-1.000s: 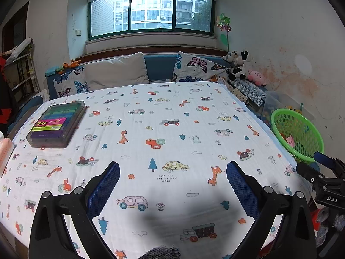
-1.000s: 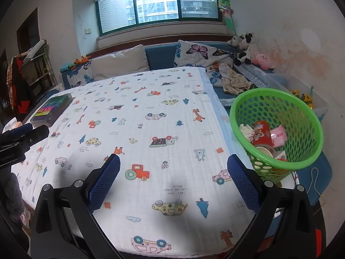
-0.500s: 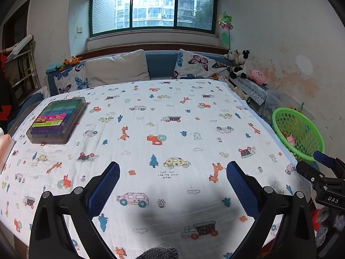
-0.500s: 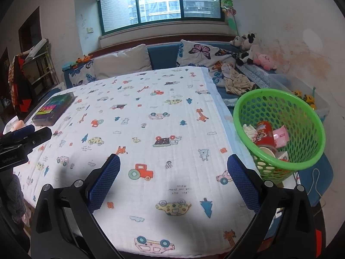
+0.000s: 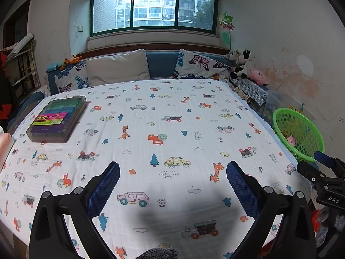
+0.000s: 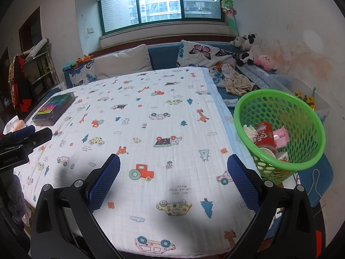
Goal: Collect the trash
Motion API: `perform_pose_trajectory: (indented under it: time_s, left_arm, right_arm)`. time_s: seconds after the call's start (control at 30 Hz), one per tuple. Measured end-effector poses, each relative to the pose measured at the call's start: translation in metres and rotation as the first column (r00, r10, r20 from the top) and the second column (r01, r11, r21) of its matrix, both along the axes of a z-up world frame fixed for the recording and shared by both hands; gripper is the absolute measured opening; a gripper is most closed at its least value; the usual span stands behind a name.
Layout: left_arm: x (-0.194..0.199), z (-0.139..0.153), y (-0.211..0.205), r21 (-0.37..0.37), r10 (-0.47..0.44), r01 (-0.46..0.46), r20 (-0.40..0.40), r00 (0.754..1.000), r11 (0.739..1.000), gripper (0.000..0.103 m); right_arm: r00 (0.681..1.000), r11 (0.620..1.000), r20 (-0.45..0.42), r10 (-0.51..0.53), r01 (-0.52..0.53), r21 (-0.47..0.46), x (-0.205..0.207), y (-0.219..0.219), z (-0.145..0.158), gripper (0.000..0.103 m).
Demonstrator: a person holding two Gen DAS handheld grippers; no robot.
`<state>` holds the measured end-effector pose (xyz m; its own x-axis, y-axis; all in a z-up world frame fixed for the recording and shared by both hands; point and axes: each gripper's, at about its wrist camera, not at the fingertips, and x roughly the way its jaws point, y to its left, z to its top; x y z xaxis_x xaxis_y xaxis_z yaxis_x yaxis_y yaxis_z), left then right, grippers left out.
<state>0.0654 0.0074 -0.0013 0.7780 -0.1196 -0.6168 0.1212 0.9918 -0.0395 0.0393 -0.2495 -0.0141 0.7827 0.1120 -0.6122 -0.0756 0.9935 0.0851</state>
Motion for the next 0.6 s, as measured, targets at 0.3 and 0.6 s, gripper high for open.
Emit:
perform_pose_trajectory:
  time_s: [0.3, 0.6]
  left_arm:
    - [-0.0004, -0.0006, -0.0004, 0.001, 0.0, 0.0, 0.003, 1.0, 1.0, 0.096]
    - [-0.0052, 0.0026, -0.0009, 0.01, 0.013, -0.013, 0.023, 1.0, 1.0, 0.096]
  right_arm:
    - [1.0, 1.0, 0.003, 0.004, -0.004, 0.002, 0.0001, 0.0008, 0.0009, 0.099]
    - [0.999, 1.0, 0.021, 0.029, -0.029, -0.006, -0.0026, 0.0076, 0.0043, 0.099]
